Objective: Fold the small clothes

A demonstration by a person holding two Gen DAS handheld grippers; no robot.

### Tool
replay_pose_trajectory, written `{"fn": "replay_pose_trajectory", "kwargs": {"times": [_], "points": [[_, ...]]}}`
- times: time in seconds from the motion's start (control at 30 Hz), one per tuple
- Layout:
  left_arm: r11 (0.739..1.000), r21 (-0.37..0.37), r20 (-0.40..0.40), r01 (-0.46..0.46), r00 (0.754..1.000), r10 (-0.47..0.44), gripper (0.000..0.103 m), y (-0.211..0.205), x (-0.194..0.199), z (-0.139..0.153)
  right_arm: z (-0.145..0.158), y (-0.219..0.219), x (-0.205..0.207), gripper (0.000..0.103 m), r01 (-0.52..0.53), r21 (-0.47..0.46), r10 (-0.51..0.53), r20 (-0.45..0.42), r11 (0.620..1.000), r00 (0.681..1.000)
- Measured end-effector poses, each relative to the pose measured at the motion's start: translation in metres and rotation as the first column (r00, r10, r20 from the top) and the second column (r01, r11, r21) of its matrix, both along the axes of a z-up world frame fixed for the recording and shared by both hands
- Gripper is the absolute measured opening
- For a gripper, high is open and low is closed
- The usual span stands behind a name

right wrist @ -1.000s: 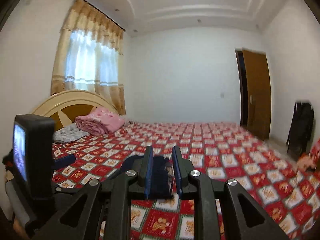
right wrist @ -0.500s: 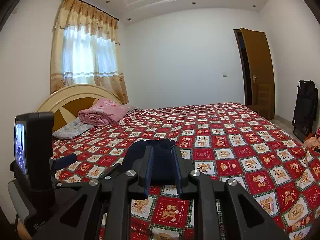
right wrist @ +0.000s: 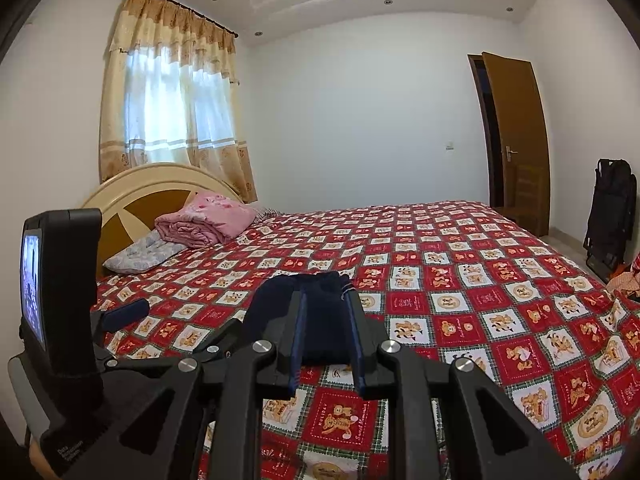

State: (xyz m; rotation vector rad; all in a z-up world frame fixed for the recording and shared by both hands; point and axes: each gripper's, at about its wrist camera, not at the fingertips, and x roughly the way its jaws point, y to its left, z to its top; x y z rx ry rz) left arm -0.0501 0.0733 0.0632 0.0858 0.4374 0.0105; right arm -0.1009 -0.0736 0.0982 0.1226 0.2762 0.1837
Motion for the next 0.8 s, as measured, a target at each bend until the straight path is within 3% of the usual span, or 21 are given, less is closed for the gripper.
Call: {"fn": "replay_pose_trajectory", "kwargs": {"times": [0.8], "points": [[1.0, 0.001, -0.013, -0.009, 1.0, 0.009, 0.103, 0.0031, 0.0034, -0.0024, -0.002, 0.0011, 0.0013, 0.021, 0.0, 0.003, 0.0, -0.016, 1.0, 1.0]]}}
